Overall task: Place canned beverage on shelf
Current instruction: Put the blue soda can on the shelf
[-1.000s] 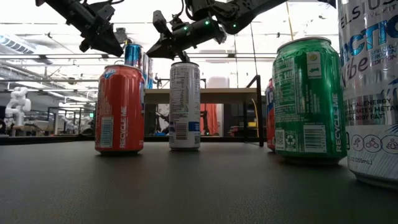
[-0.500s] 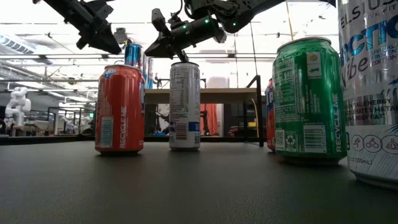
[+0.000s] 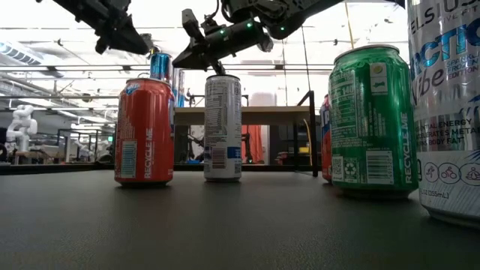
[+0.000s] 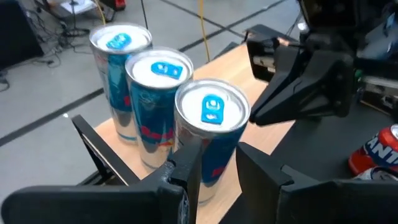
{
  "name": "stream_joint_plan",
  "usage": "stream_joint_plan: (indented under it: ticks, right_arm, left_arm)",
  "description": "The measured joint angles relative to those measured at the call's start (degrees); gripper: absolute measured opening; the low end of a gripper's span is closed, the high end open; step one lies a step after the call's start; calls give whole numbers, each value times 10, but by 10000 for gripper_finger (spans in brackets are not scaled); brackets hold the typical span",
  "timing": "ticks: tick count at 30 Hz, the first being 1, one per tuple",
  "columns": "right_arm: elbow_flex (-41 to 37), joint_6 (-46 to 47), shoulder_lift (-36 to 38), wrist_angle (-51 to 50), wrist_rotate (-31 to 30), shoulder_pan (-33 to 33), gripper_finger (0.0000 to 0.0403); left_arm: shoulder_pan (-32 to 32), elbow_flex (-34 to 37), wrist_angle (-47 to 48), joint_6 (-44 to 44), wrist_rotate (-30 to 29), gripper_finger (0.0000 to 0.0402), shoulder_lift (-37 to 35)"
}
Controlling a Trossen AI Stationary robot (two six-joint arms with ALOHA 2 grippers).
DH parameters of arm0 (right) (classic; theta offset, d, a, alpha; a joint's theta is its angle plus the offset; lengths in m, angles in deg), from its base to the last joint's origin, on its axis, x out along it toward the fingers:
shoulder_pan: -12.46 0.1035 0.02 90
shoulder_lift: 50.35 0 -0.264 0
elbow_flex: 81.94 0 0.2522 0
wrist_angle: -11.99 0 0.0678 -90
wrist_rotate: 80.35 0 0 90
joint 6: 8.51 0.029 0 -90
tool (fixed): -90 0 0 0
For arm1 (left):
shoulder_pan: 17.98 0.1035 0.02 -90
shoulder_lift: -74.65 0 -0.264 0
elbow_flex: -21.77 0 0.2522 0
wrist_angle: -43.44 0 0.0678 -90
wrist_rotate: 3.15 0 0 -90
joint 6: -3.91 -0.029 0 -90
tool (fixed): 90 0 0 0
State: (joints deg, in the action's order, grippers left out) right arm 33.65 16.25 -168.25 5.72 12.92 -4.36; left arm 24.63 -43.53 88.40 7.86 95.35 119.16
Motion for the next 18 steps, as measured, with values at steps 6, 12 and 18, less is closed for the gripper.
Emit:
stream_joint_plan:
  ticks: [6, 12, 18]
  right_arm:
    - [0, 7, 0, 0, 0, 0, 0]
    - [0, 11, 0, 0, 0, 0, 0]
    - [0, 11, 0, 0, 0, 0, 0]
  left_arm:
    - [0, 7, -7, -3, -14, 104, 22]
    - [0, 7, -9, -18, -25, 104, 31]
    - [2, 7, -9, -31, -56, 104, 32]
